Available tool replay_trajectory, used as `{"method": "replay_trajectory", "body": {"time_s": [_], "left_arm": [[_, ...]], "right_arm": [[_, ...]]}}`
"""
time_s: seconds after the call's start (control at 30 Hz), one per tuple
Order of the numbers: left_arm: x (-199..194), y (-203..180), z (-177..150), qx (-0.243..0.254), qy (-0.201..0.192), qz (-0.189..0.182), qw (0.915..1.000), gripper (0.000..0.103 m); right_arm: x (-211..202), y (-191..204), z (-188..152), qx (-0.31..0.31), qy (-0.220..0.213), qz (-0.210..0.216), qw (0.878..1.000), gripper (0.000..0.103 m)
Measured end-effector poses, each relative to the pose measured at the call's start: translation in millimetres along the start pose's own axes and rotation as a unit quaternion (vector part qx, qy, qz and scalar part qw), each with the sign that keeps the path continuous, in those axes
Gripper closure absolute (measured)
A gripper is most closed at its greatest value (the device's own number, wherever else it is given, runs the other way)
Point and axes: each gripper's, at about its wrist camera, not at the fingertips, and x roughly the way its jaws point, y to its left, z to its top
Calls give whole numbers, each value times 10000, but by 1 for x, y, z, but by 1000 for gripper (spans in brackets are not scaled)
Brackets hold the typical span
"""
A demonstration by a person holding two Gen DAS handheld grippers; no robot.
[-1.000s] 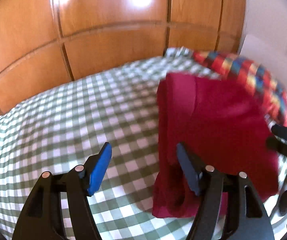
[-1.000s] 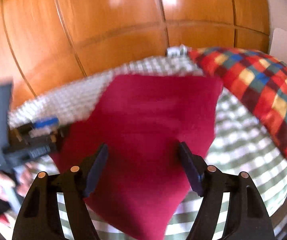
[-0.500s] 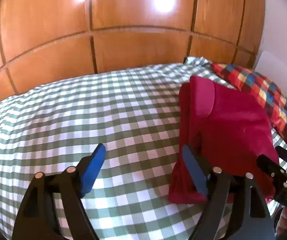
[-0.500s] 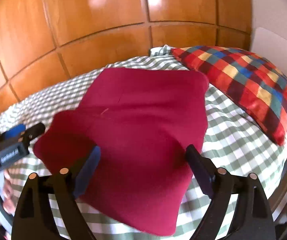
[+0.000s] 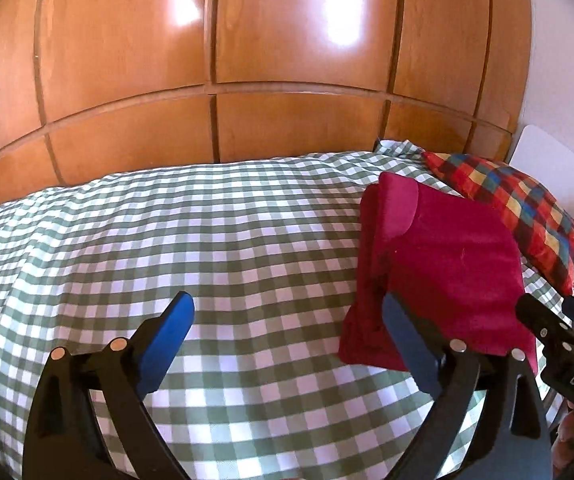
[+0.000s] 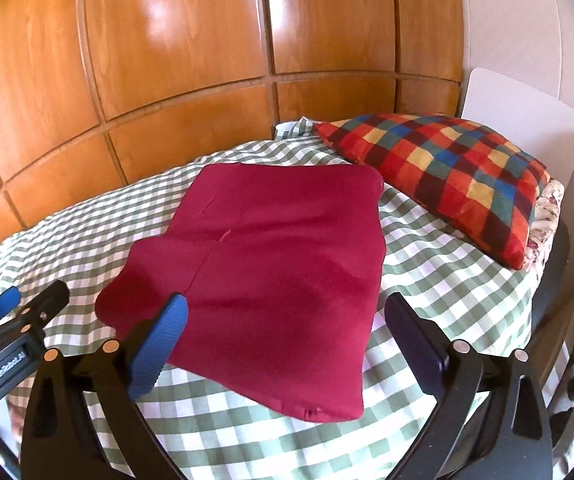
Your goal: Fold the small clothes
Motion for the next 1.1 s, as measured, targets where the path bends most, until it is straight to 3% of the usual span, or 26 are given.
{"method": "replay_trajectory", "body": {"time_s": [1.1], "left_arm": [[-27, 6, -5, -21, -228, 166, 9996, 3]], "right_arm": [[-15, 7, -6, -34, -189, -202, 9996, 4]]}}
